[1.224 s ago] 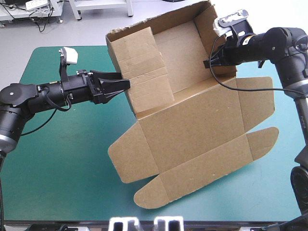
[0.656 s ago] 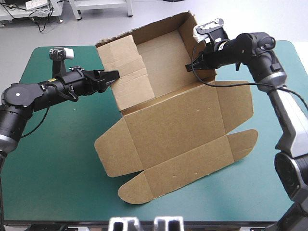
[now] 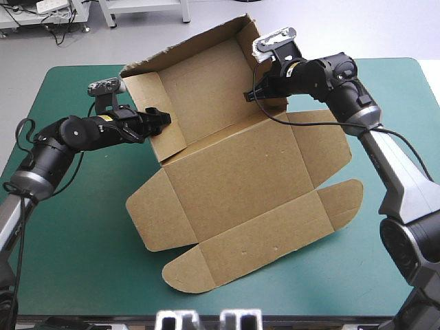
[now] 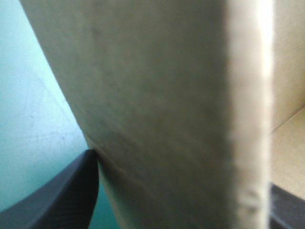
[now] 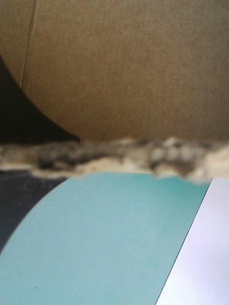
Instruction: Fold the box
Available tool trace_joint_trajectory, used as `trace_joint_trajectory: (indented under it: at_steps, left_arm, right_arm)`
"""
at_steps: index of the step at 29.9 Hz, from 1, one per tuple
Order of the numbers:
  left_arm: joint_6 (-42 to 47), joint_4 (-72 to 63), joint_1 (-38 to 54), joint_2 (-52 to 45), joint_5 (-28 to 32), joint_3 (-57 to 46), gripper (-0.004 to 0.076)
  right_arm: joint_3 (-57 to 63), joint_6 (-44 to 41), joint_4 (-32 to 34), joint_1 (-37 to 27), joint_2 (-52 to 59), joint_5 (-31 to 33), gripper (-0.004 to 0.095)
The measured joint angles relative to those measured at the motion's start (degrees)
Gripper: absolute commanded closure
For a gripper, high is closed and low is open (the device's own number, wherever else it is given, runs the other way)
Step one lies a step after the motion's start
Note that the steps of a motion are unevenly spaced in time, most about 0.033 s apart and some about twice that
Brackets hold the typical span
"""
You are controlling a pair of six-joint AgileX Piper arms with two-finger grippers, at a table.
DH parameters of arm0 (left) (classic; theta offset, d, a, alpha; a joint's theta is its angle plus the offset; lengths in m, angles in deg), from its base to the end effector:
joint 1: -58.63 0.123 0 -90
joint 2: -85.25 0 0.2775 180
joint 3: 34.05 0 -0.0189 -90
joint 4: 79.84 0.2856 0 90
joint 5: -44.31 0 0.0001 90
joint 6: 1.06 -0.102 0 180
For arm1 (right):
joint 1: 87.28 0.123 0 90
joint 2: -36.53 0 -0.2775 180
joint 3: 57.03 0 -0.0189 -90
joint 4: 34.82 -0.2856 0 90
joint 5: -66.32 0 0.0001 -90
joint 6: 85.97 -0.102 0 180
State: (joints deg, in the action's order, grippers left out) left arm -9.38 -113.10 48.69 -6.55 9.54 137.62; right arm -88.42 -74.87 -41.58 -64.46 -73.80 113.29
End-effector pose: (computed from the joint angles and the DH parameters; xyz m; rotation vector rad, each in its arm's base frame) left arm 0.3440 -0.0927 0.3287 -0.0165 2.2481 -0.6379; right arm 0.4165 0.1848 0.3972 -0.6040 2.1185 0.2545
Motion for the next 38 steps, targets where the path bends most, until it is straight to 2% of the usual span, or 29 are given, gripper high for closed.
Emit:
trace_joint_trajectory:
  at_steps: [7, 12, 17, 22, 28, 38]
  left_arm:
    - [2.55, 0.42, -0.88, 3.13, -0.05, 0.56, 0.0388]
    - [3.44, 0.42, -0.99, 3.68, 1.10, 0.81, 0.0512]
    - [3.67, 2.39, -2.02, 5.36, 2.33, 1.28, 0.0530]
    - [4.14, 5.48, -2.12, 10.29, -4.16, 5.70, 0.0530]
    - [4.60, 9.28, -3.21, 17.07, -11.05, 14.15, 0.0530]
    - [11.08, 19.37, -8.53, 28.26, -23.58, 30.62, 0.0530]
  right_arm:
    - [0.00, -1.86, 3.94, 0.22, -0.26, 2.28, 0.0931]
    - [0.00, -3.99, 5.41, 0.22, -0.95, 4.49, 0.0931]
    - [-0.17, -5.61, 6.76, 0.22, -3.65, 6.80, 0.0932]
    - [-0.17, -6.71, 6.76, 0.22, -6.72, 10.74, 0.0931]
    - [-0.17, -8.50, 7.33, 0.12, -7.75, 12.28, 0.0932]
    - [-0.11, -10.50, 6.76, -3.12, -8.05, 18.03, 0.0932]
